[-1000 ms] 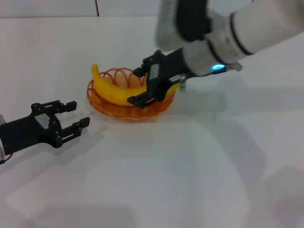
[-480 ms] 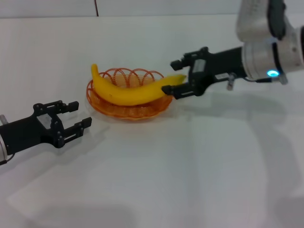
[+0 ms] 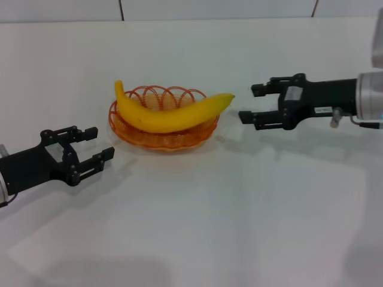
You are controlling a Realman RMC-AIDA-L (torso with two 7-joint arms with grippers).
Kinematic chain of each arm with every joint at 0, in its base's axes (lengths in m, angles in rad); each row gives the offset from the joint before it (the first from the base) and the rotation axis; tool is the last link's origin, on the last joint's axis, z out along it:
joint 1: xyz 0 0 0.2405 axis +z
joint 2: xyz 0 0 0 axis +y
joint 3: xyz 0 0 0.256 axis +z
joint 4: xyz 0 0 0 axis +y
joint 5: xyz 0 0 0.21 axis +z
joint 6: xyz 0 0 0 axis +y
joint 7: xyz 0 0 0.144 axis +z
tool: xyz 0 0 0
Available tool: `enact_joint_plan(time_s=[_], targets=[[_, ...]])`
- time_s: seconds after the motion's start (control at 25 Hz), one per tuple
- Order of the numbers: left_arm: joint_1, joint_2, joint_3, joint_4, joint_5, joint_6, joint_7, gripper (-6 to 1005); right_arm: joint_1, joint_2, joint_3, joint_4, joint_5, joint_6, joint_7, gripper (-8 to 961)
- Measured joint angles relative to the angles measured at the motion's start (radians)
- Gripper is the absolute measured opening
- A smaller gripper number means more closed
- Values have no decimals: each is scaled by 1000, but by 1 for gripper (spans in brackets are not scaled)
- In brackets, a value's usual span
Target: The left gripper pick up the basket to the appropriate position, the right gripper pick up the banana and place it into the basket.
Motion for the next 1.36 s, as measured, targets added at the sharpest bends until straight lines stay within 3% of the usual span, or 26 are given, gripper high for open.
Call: enact_joint_plan(time_s=[0.76,1.0,1.36], targets=[[0,-1,-1,0,0,0,0,557,-54,-2,122,169,39,-6,-203,749],[-3,-1,-8,-11,0,2,8,558,-71,-5,210,234,39,-44,-298,749],[-3,-2,-9,-12,-2,4,12,558,-74,-8,222,266,39,-51,-333,749]])
